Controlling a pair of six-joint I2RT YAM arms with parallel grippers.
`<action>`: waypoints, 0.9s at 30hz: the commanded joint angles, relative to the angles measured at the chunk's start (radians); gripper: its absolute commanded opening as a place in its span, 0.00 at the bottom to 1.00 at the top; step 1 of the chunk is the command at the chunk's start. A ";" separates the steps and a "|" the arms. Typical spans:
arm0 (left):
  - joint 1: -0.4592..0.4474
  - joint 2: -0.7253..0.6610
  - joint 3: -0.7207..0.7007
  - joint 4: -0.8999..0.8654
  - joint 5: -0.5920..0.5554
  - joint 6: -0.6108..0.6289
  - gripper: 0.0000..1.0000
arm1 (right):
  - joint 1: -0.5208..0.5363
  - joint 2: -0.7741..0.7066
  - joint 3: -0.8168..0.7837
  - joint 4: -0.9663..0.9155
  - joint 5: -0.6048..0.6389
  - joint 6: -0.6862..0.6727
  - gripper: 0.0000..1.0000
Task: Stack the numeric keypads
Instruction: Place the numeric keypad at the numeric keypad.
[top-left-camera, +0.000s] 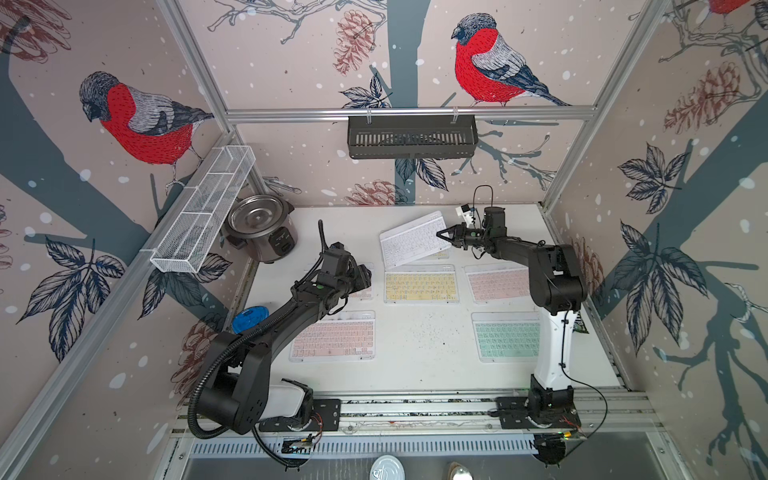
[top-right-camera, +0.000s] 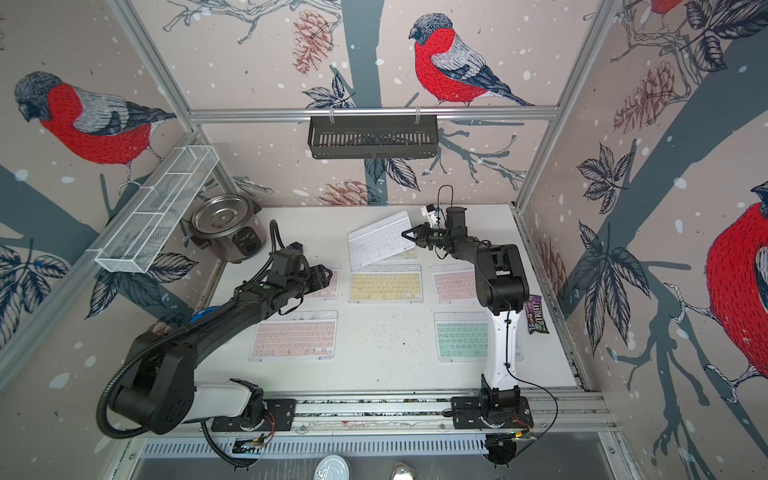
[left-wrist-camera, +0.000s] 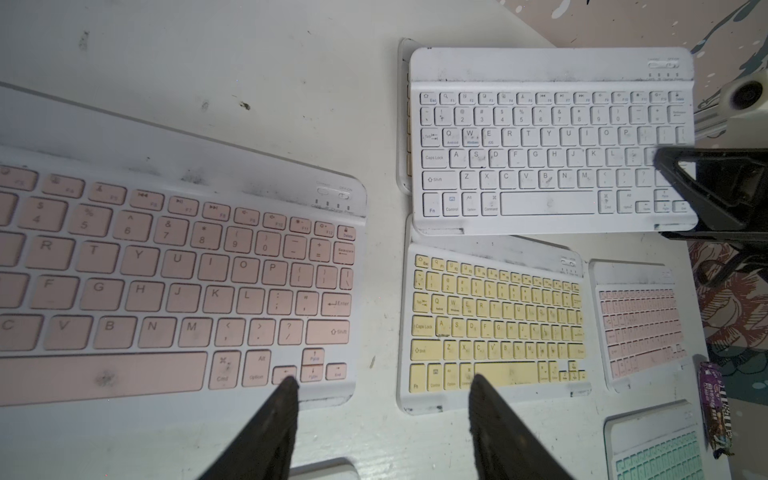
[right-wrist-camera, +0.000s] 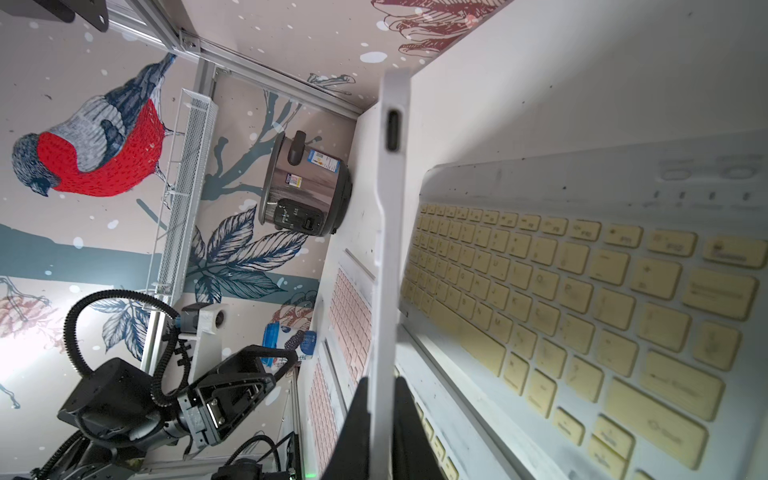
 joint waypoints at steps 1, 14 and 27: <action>0.000 0.004 0.008 0.013 0.007 0.000 0.64 | -0.004 0.014 0.010 0.134 -0.007 0.086 0.12; 0.001 0.024 0.008 0.021 0.013 0.009 0.64 | -0.004 0.055 0.000 0.251 0.049 0.197 0.11; 0.000 0.027 0.002 0.026 0.021 0.007 0.64 | 0.001 0.064 0.003 0.148 0.120 0.128 0.18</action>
